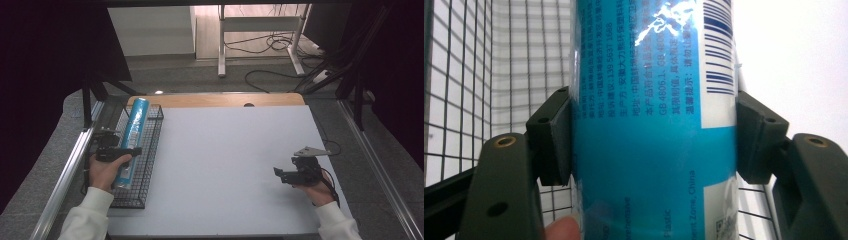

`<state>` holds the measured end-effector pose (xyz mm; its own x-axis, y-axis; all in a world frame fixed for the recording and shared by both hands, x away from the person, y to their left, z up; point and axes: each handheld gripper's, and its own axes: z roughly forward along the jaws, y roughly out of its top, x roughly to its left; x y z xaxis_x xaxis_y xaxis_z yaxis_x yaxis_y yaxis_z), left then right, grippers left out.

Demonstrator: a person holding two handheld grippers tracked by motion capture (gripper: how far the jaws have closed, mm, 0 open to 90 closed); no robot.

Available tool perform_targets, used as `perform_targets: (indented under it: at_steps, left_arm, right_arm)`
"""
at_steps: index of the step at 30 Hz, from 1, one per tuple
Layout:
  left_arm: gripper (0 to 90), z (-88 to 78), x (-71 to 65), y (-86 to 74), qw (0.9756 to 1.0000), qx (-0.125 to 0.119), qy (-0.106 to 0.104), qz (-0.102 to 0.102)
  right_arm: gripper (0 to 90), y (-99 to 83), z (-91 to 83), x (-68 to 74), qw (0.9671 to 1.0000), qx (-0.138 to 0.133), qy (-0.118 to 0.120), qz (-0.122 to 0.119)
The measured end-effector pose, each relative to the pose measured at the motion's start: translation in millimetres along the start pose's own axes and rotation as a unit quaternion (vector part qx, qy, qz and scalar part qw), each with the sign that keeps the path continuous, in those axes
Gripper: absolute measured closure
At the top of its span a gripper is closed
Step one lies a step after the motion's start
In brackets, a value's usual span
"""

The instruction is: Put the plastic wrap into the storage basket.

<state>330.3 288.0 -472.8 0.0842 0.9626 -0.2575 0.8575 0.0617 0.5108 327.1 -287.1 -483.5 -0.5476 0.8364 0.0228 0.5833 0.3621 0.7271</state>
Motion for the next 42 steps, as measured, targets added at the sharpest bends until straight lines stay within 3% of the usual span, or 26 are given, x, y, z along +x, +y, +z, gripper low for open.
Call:
perform_targets:
  at_steps: [4, 9, 13, 14, 15, 17, 22, 25, 27, 29, 34, 38, 42]
  left_arm:
    - [32.1, 9.9, -1.0, -0.4, 0.9996, 0.019, 0.019, 0.004]
    - [32.0, 21.2, -2.6, -1.4, 0.9990, 0.039, 0.021, 0.000]
    - [31.9, 38.4, -3.2, -4.8, 0.9960, 0.080, 0.040, 0.007]
    - [31.5, 40.7, -2.6, -5.5, 0.9961, 0.078, 0.040, -0.002]
    - [28.8, 35.8, -3.0, -4.4, 0.9975, 0.058, 0.038, -0.009]
    - [26.4, 21.1, -7.8, -0.2, 0.9984, 0.025, 0.050, 0.000]
    - [17.7, -3.2, -21.5, 2.5, 0.9978, -0.012, 0.055, 0.037]
    - [15.1, -15.7, -21.4, -0.9, 0.9974, -0.040, 0.035, 0.049]
    - [14.2, -23.9, -21.4, -3.6, 0.9968, -0.053, 0.011, 0.060]
    - [15.3, -32.1, -23.8, -7.2, 0.9946, -0.067, -0.012, 0.078]
    - [16.4, -48.7, -39.4, -19.2, 0.9852, -0.106, -0.061, 0.120]
    - [16.4, -48.7, -60.3, -32.6, 0.9774, -0.113, -0.080, 0.160]
    - [16.9, -45.8, -78.0, -49.1, 0.9702, -0.116, -0.107, 0.184]
  right_arm:
    - [18.6, 0.1, -0.8, -1.4, 1.0000, -0.001, -0.001, 0.004]
    - [18.6, 0.1, -0.3, -1.2, 1.0000, -0.001, 0.000, 0.002]
    - [18.5, 0.0, -0.3, -0.9, 1.0000, 0.000, -0.001, 0.001]
    - [18.6, -0.1, -0.6, -0.8, 1.0000, 0.000, -0.001, 0.002]
    - [18.6, -0.1, -1.0, -1.0, 1.0000, 0.000, -0.001, 0.002]
    - [18.5, -0.2, -1.5, -1.5, 1.0000, -0.002, -0.001, 0.003]
    - [18.3, -0.5, -1.6, -1.7, 1.0000, -0.002, -0.001, 0.004]
    - [18.2, -0.4, -2.1, -1.7, 1.0000, -0.005, -0.001, 0.004]
    - [18.2, -0.2, -3.3, -1.9, 0.9999, -0.010, 0.001, 0.005]
    - [18.2, -0.5, -5.0, -1.5, 0.9999, -0.015, 0.006, 0.004]
    - [17.8, -2.2, -8.8, 5.7, 0.9994, -0.025, 0.020, -0.011]
    - [17.8, -2.6, -10.9, 11.8, 0.9989, -0.033, 0.027, -0.021]
    - [17.5, -4.6, -13.2, 19.6, 0.9979, -0.040, 0.029, -0.042]
